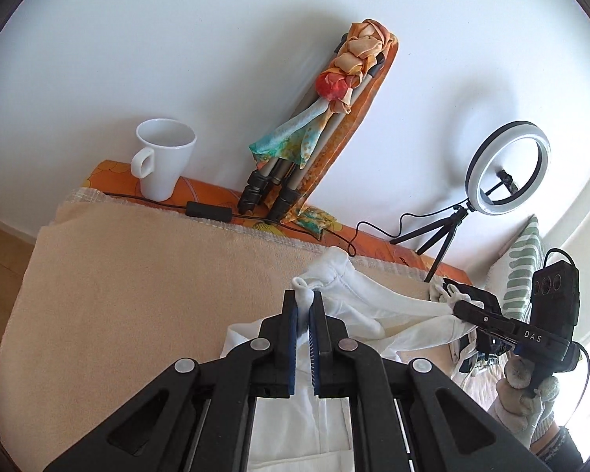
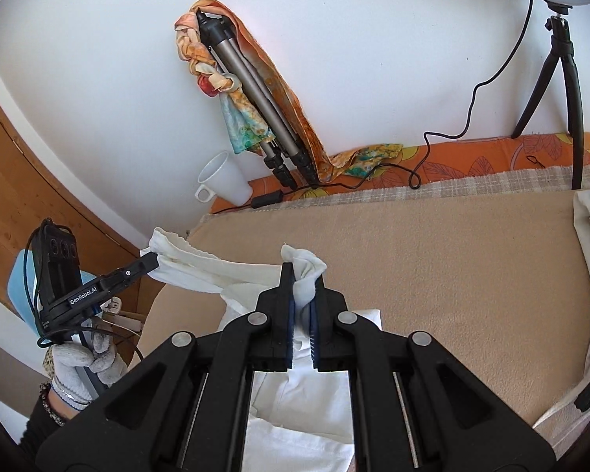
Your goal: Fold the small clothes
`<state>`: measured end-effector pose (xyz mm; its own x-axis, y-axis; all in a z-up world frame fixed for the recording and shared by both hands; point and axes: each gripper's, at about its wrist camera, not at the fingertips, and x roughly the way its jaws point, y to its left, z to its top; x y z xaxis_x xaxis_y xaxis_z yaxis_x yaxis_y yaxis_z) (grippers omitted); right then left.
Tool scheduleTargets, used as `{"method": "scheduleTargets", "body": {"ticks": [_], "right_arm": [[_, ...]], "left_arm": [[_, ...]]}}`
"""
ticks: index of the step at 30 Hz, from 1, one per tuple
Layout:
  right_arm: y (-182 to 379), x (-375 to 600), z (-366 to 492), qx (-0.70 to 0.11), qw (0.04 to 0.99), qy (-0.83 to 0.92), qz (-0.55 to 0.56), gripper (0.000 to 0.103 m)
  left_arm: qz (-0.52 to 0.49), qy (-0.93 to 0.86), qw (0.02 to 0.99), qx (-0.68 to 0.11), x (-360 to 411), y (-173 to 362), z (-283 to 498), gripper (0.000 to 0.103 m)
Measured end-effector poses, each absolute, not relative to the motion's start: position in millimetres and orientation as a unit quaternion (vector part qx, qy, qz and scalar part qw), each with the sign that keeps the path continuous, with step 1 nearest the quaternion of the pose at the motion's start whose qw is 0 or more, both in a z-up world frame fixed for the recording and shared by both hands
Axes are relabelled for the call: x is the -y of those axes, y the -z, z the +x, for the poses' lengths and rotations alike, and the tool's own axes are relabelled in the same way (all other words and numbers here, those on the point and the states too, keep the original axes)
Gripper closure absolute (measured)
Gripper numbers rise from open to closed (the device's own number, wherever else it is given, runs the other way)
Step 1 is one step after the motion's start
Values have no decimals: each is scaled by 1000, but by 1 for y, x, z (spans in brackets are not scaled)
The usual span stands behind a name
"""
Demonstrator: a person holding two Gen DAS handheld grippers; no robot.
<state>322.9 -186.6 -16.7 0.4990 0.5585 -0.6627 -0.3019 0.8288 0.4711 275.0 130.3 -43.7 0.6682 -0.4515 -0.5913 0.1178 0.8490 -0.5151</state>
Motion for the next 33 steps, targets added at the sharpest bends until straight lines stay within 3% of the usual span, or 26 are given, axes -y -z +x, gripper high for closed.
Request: {"method": "scheduleTargets", "body": {"ticks": [20, 22, 26, 29, 33], "right_arm": [[65, 180, 152, -438, 861, -255, 48, 95], [63, 182, 144, -430, 868, -244, 34, 91], [56, 196, 136, -432, 862, -255, 68, 66], [56, 211, 133, -438, 857, -250, 107, 65], [80, 222, 142, -483, 836, -216, 148, 65]], "left_arm": [[-159, 157, 872, -435, -112, 98, 124, 100], [-156, 159, 872, -436, -115, 97, 113, 96], [-173, 161, 870, -432, -127, 90, 94, 83], [-213, 141, 867, -428, -143, 89, 90, 71], [-266, 126, 842, -452, -147, 105, 98, 63]]}}
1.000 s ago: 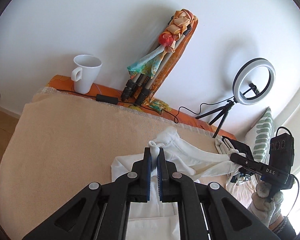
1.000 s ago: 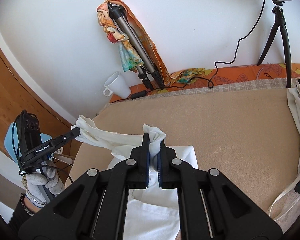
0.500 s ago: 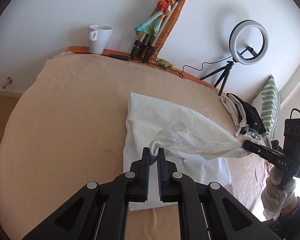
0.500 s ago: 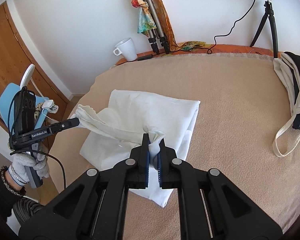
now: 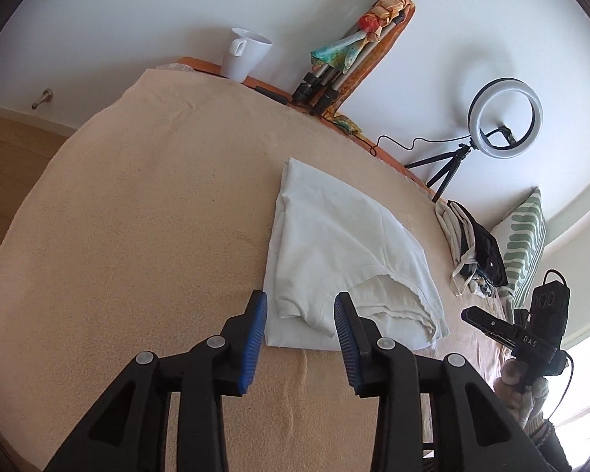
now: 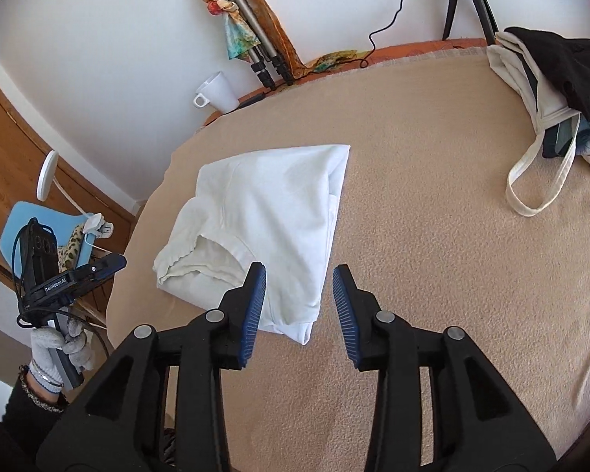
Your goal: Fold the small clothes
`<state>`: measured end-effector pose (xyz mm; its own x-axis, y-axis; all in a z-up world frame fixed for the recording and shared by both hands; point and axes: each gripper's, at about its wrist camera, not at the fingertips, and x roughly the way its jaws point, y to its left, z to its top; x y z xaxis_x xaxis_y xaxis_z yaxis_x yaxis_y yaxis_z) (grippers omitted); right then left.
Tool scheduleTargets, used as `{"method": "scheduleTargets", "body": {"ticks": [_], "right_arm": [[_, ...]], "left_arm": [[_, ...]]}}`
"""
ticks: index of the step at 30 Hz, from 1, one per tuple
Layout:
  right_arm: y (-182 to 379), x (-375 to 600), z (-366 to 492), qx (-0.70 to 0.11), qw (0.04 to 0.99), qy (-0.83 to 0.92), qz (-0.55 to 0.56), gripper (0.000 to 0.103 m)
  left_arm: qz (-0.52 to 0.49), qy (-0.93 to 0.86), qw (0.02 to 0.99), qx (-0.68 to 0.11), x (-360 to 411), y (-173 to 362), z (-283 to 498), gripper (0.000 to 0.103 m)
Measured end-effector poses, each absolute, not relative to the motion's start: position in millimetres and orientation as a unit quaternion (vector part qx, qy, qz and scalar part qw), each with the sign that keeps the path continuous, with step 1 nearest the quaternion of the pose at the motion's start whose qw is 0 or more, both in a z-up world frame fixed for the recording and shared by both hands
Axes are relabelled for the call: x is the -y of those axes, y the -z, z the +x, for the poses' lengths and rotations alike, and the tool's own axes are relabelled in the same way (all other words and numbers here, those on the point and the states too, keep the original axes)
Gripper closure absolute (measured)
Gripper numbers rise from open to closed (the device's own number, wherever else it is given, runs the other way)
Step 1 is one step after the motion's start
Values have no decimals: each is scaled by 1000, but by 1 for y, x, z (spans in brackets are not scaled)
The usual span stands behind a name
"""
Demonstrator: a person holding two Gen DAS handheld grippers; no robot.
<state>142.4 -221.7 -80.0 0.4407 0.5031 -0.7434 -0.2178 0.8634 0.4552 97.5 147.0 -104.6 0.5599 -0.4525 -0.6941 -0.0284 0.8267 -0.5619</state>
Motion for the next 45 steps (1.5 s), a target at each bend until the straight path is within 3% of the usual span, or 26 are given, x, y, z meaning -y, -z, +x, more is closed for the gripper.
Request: {"method": "scheduleTargets", "body": {"ticks": [9, 15, 21, 23, 26, 34, 36, 41, 45], "right_arm": [[124, 220, 158, -538, 787, -207, 220, 65], [134, 214, 161, -545, 780, -215, 217, 65], [132, 221, 164, -538, 782, -213, 231, 80], [128, 219, 163, -533, 785, -220, 226, 86], [125, 213, 163, -532, 787, -232, 210, 87], [129, 213, 166, -538, 782, -228, 216, 87], [129, 213, 167, -538, 780, -232, 220, 87], [124, 211, 165, -531, 788, -233, 208, 96], [108, 217, 165, -517, 784, -248, 236, 97]], "left_arm": [[-324, 106, 797, -498, -131, 143, 117, 63], [-334, 108, 804, -480, -133, 138, 116, 83], [-307, 109, 820, -471, -130, 128, 115, 97], [-298, 110, 823, -471, -128, 127, 115, 96], [-306, 110, 816, -478, -129, 131, 115, 74], [-304, 108, 813, -484, -126, 133, 118, 76], [-300, 107, 817, -480, -126, 132, 118, 92], [-294, 101, 827, -468, -127, 125, 111, 102], [-303, 105, 830, -456, -135, 119, 97, 102]]}}
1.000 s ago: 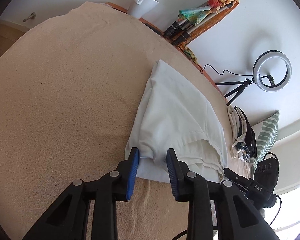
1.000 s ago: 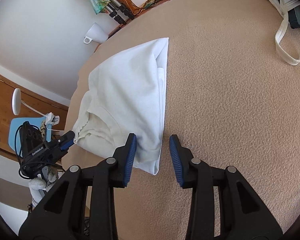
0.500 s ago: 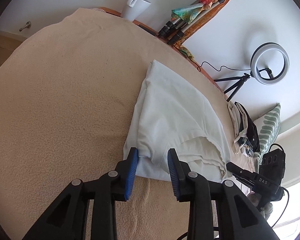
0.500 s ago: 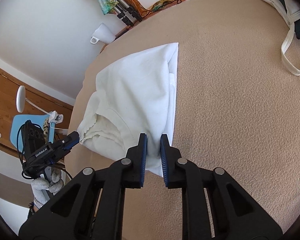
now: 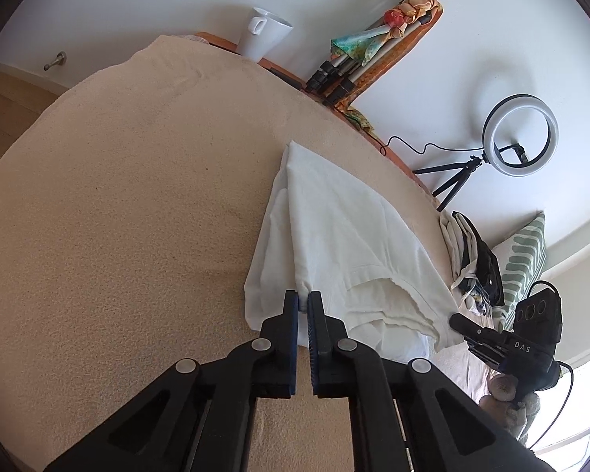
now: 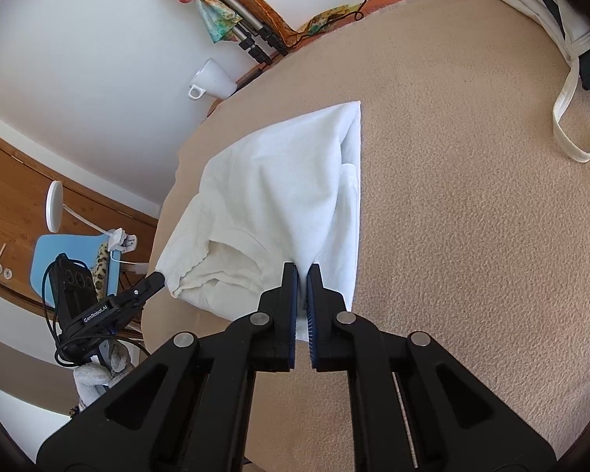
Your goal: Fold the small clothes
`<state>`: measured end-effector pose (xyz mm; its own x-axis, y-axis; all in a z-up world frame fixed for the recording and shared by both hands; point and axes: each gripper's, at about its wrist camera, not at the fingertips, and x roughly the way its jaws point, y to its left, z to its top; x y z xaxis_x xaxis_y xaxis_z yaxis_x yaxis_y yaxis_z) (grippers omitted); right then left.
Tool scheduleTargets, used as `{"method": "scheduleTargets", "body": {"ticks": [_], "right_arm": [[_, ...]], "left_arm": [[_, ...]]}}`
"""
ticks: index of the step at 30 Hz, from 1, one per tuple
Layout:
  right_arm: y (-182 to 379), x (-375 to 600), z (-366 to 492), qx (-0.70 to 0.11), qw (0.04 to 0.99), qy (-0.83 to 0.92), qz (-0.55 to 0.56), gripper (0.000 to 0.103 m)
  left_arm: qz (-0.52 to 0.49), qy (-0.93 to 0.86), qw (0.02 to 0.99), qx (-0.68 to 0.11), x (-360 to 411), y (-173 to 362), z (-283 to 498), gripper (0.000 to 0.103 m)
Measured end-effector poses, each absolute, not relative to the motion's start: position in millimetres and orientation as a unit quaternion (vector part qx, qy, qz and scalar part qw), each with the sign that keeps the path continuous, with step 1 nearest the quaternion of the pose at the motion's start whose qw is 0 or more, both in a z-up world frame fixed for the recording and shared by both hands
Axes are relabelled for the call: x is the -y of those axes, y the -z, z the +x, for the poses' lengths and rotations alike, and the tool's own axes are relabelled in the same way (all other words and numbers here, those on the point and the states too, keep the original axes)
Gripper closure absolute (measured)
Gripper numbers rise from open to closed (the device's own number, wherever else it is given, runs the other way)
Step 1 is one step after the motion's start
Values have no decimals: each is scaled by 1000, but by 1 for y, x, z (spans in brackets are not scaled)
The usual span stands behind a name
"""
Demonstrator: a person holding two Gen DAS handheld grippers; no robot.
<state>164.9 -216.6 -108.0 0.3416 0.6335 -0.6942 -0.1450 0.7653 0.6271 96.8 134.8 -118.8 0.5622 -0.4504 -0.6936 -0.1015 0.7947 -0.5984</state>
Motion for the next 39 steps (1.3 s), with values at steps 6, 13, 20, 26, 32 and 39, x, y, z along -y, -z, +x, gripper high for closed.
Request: {"method": "scheduleTargets", "body": {"ticks": [6, 13, 20, 26, 32, 39], "right_arm": [[120, 205, 161, -546, 779, -246, 185, 97], [109, 223, 166, -537, 785, -239, 198, 95], [84, 234, 189, -485, 810, -247, 218, 63], [105, 245, 235, -485, 790, -232, 294, 63], [139, 239, 275, -505, 766, -227, 326, 63], [151, 218, 300, -517, 754, -252, 317, 75]], "left_arm": [[-252, 85, 829, -492, -130, 140, 97, 101], [-213, 89, 855, -464, -122, 110, 90, 71], [-157, 136, 879, -429, -72, 78, 117, 65], [-152, 173, 876, -423, -34, 73, 150, 64], [-161, 173, 866, -441, -19, 90, 173, 64], [-160, 178, 862, -448, -7, 102, 183, 63]]}}
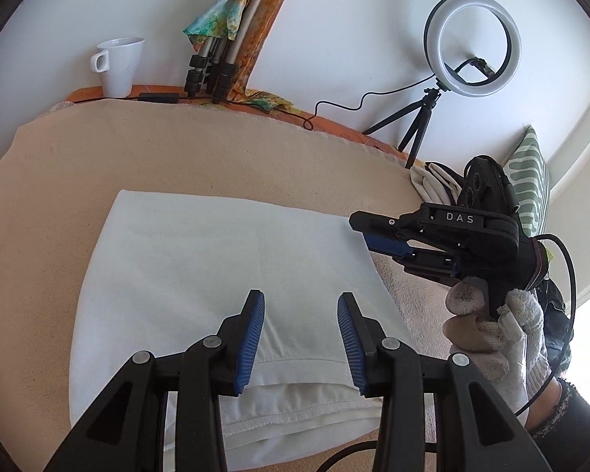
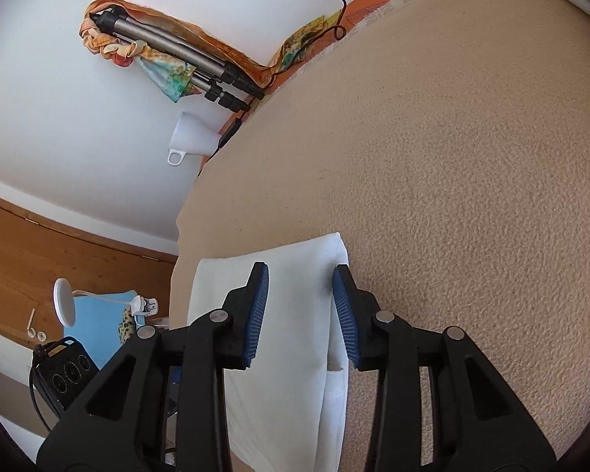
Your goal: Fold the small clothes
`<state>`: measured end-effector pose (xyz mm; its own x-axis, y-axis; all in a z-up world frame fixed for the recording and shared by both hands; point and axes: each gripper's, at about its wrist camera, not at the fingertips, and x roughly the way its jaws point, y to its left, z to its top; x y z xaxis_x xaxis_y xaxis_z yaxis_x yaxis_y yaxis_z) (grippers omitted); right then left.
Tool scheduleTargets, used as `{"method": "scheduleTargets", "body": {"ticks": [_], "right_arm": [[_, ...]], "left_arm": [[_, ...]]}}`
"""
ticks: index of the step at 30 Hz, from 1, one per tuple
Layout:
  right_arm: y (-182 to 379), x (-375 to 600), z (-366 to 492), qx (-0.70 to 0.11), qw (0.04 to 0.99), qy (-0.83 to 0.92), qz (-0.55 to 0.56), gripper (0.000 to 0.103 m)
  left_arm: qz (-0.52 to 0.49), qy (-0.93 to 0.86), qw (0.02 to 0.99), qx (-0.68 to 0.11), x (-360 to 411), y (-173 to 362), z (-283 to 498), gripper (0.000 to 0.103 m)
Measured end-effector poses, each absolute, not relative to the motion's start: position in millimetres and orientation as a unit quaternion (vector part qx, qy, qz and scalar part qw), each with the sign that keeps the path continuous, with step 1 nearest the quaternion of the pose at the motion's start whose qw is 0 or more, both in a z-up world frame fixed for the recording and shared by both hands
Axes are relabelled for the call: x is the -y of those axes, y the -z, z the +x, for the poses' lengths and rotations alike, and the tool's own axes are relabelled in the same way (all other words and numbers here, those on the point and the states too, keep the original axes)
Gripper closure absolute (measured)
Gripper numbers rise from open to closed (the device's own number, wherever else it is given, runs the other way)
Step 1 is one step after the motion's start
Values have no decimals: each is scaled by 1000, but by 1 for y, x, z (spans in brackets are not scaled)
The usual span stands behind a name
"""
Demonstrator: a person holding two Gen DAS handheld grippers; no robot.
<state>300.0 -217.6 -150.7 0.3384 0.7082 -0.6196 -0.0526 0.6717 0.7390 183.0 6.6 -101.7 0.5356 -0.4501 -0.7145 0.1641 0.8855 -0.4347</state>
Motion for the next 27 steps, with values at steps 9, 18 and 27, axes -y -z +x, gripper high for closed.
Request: {"method": "scheduleTargets", "body": {"ticks": [9, 18, 27], "right_arm": [[134, 215, 298, -505, 830, -164, 173, 101], [76, 184, 267, -436, 848, -268, 139, 99], [100, 108, 272, -464, 829, -302, 78, 99]], "left_arm": [[-96, 180, 853, -480, 23, 136, 177, 58], [-120, 162, 871, -448, -2, 90, 152, 42], [-105, 114, 870, -468, -38, 115, 142, 29]]}}
